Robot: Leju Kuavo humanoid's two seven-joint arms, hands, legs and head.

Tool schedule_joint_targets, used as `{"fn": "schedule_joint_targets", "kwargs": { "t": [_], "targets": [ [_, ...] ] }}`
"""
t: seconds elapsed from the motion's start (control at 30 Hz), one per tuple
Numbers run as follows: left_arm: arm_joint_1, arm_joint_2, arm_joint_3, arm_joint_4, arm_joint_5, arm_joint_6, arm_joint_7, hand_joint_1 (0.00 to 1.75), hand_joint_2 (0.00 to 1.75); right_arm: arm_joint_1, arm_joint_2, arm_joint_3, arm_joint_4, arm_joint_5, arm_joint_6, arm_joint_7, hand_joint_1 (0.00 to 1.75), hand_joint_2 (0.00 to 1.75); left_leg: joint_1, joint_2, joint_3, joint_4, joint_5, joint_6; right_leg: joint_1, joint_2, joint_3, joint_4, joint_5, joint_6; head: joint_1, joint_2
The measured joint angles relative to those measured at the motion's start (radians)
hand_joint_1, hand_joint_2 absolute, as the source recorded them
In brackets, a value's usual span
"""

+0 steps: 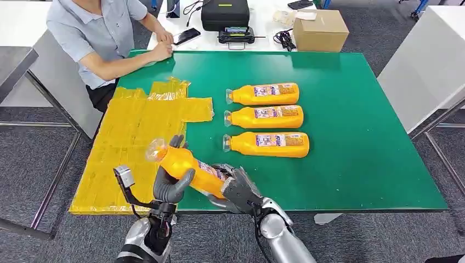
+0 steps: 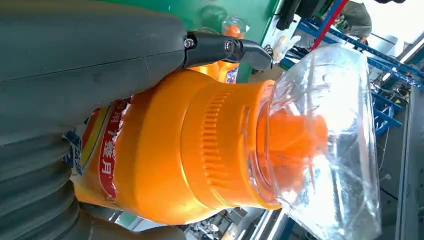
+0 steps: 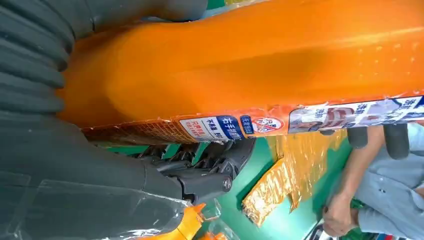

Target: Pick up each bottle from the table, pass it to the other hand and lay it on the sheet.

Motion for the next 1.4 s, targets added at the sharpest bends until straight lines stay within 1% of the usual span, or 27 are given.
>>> {"fn": "schedule_joint_targets", "kwargs": {
  "t": [0.03, 0.07, 0.1, 0.13, 0.27, 0.3, 0.33, 0.4, 0.47, 0.5, 0.57, 0.6, 0.77, 0.8, 0.83, 0.87, 0.9, 0.93, 1.1, 1.23, 1.4],
  "targets": [
    [0.0, 0.0, 0.0, 0.0, 0.0, 0.0, 0.0, 1.75, 1.75, 0.0, 0.0, 0.0, 0.0, 0.0, 0.0, 0.0, 1.45, 1.75, 0.0, 0.0, 0.0, 0.0, 0.0, 0.0, 0.0, 0.0, 0.0, 0.0, 0.0, 0.0, 0.0, 0.0],
    [0.0, 0.0, 0.0, 0.0, 0.0, 0.0, 0.0, 1.75, 1.75, 0.0, 0.0, 0.0, 0.0, 0.0, 0.0, 0.0, 1.47, 1.75, 0.0, 0.0, 0.0, 0.0, 0.0, 0.0, 0.0, 0.0, 0.0, 0.0, 0.0, 0.0, 0.0, 0.0],
    [0.0, 0.0, 0.0, 0.0, -0.002, 0.0, 0.0, 1.75, 1.75, 0.0, 0.0, 0.0, 0.0, 0.0, 0.0, 0.0, 1.43, 1.75, 0.0, 0.0, 0.0, 0.0, 0.0, 0.0, 0.0, 0.0, 0.0, 0.0, 0.0, 0.0, 0.0, 0.0],
    [0.0, 0.0, 0.0, 0.0, -0.009, 0.0, 0.0, 1.75, 1.75, 0.0, 0.0, 0.0, 0.001, 0.0, 0.0, 0.0, 1.47, 1.75, 0.0, 0.0, 0.0, 0.0, 0.0, 0.0, 0.0, 0.0, 0.0, 0.0, 0.0, 0.0, 0.0, 0.0],
    [-0.002, 0.0, -0.002, 0.001, -0.038, -0.002, 0.0, 1.75, 1.75, 0.0, 0.002, 0.0, 0.008, 0.005, 0.0, -0.001, 1.4, 1.75, 0.0, 0.0, 0.0, 0.0, 0.0, 0.0, 0.0, 0.0, 0.0, 0.0, 0.0, 0.0, 0.0, 0.0],
    [-0.003, 0.0, -0.002, 0.002, -0.042, -0.001, -0.001, 1.75, 1.75, 0.0, 0.003, 0.0, 0.009, 0.005, 0.0, -0.001, 1.33, 1.75, 0.0, 0.0, 0.0, 0.0, 0.0, 0.0, 0.0, 0.0, 0.0, 0.0, 0.0, 0.0, 0.0, 0.0],
    [-0.004, 0.0, -0.003, 0.003, -0.046, -0.001, -0.001, 1.75, 1.75, 0.0, 0.003, 0.0, 0.01, 0.005, 0.0, -0.001, 1.33, 1.75, 0.0, 0.0, 0.0, 0.0, 0.0, 0.0, 0.0, 0.0, 0.0, 0.0, 0.0, 0.0, 0.0, 0.0],
    [-0.008, 0.0, -0.003, 0.008, -0.053, -0.001, -0.001, 1.75, 1.75, 0.0, 0.003, 0.0, 0.012, 0.005, -0.003, -0.002, 1.24, 1.75, 0.0, 0.0, 0.0, 0.0, 0.0, 0.0, 0.0, 0.0, 0.0, 0.0, 0.0, 0.0, 0.0, 0.0],
    [-0.012, 0.0, -0.005, 0.013, -0.058, -0.001, 0.0, 1.75, 1.75, 0.0, 0.003, -0.001, 0.014, -0.003, -0.003, -0.003, 1.24, 1.75, 0.0, 0.0, 0.0, 0.0, 0.0, 0.0, 0.0, 0.0, 0.0, 0.0, 0.0, 0.0, 0.0, 0.0],
    [-0.014, 0.0, -0.006, 0.015, -0.059, 0.0, 0.0, 1.75, 1.75, 0.0, 0.003, -0.001, 0.014, -0.006, -0.003, -0.004, 1.15, 1.75, 0.0, 0.0, 0.0, 0.0, 0.0, 0.0, 0.0, 0.0, 0.0, 0.0, 0.0, 0.0, 0.0, 0.0],
    [-0.017, 0.0, -0.007, 0.018, -0.062, 0.001, 0.0, 1.75, 1.75, 0.0, 0.003, -0.002, 0.014, -0.009, -0.003, -0.005, 1.15, 1.75, 0.0, 0.0, 0.0, 0.0, 0.0, 0.0, 0.0, 0.0, 0.0, 0.0, 0.0, 0.0, 0.0, 0.0],
    [-0.018, 0.0, -0.008, 0.02, -0.064, 0.002, 0.001, 1.75, 1.75, 0.0, 0.003, -0.003, 0.014, -0.009, -0.003, -0.005, 1.1, 1.75, 0.0, 0.0, 0.0, 0.0, 0.0, 0.0, 0.0, 0.0, 0.0, 0.0, 0.0, 0.0, 0.0, 0.0],
    [-0.019, -0.001, -0.008, 0.021, -0.065, 0.002, 0.001, 1.75, 1.75, 0.0, 0.003, -0.003, 0.014, -0.01, -0.003, -0.005, 1.1, 1.75, 0.0, 0.0, 0.0, 0.0, 0.0, 0.0, 0.0, 0.0, 0.0, 0.0, 0.0, 0.0, 0.0, 0.0],
    [-0.019, -0.001, -0.008, 0.021, -0.065, 0.002, 0.001, 1.75, 1.75, 0.0, 0.003, -0.003, 0.014, -0.01, -0.003, -0.005, 1.03, 1.75, 0.0, 0.0, 0.0, 0.0, 0.0, 0.0, 0.0, 0.0, 0.0, 0.0, 0.0, 0.0, 0.0, 0.0],
    [-0.02, -0.001, -0.008, 0.021, -0.065, 0.002, 0.001, 1.75, 1.75, 0.0, 0.003, -0.003, 0.014, -0.01, -0.003, -0.005, 0.86, 1.75, 0.0, 0.0, 0.0, 0.0, 0.0, 0.0, 0.0, 0.0, 0.0, 0.0, 0.0, 0.0, 0.0, 0.0],
    [-0.02, -0.001, -0.008, 0.021, -0.066, 0.002, 0.001, 1.75, 1.75, 0.0, 0.003, -0.003, 0.014, -0.01, -0.003, -0.005, 0.59, 1.75, 0.0, 0.0, 0.0, 0.0, 0.0, 0.0, 0.0, 0.0, 0.0, 0.0, 0.0, 0.0, 0.0, 0.0],
    [-0.02, -0.001, -0.008, 0.021, -0.066, 0.002, 0.001, 1.75, 1.75, 0.0, 0.003, -0.003, 0.014, -0.01, -0.003, -0.005, 0.45, 1.75, 0.0, 0.0, 0.0, 0.0, 0.0, 0.0, 0.0, 0.0, 0.0, 0.0, 0.0, 0.0, 0.0, 0.0],
    [-0.02, -0.001, -0.008, 0.021, -0.066, 0.002, 0.001, 1.75, 1.75, 0.0, 0.003, -0.003, 0.014, -0.01, -0.003, -0.005, 0.0, 1.75, 0.0, 0.0, 0.0, 0.0, 0.0, 0.0, 0.0, 0.0, 0.0, 0.0, 0.0, 0.0, 0.0, 0.0],
    [-0.032, -0.001, -0.022, 0.031, -0.079, 0.022, 0.023, 1.75, 1.75, 0.0, 0.006, -0.007, 0.014, -0.011, -0.008, -0.006, 0.0, 1.75, 0.0, 0.0, 0.0, 0.0, 0.0, 0.0, 0.0, 0.0, 0.0, 0.0, 0.0, 0.0, 0.0, 0.0],
    [-0.032, -0.001, -0.03, 0.031, -0.144, 0.056, 0.039, 1.75, 1.75, -0.001, 0.016, -0.017, 0.013, -0.011, -0.011, 0.006, 0.0, 1.75, 0.0, 0.0, 0.0, 0.0, 0.0, 0.0, 0.0, 0.0, 0.0, 0.0, 0.0, 0.0, 0.0, 0.0],
    [-0.03, -0.001, -0.056, -0.023, -0.317, 0.141, 0.045, 1.75, 1.75, 0.006, 0.023, -0.036, 0.002, 0.005, -0.029, 0.019, 0.0, 1.75, 0.0, 0.0, 0.0, 0.0, 0.0, 0.0, 0.0, 0.0, 0.0, 0.0, 0.0, 0.0, 0.0, 0.0]
  ]
}}
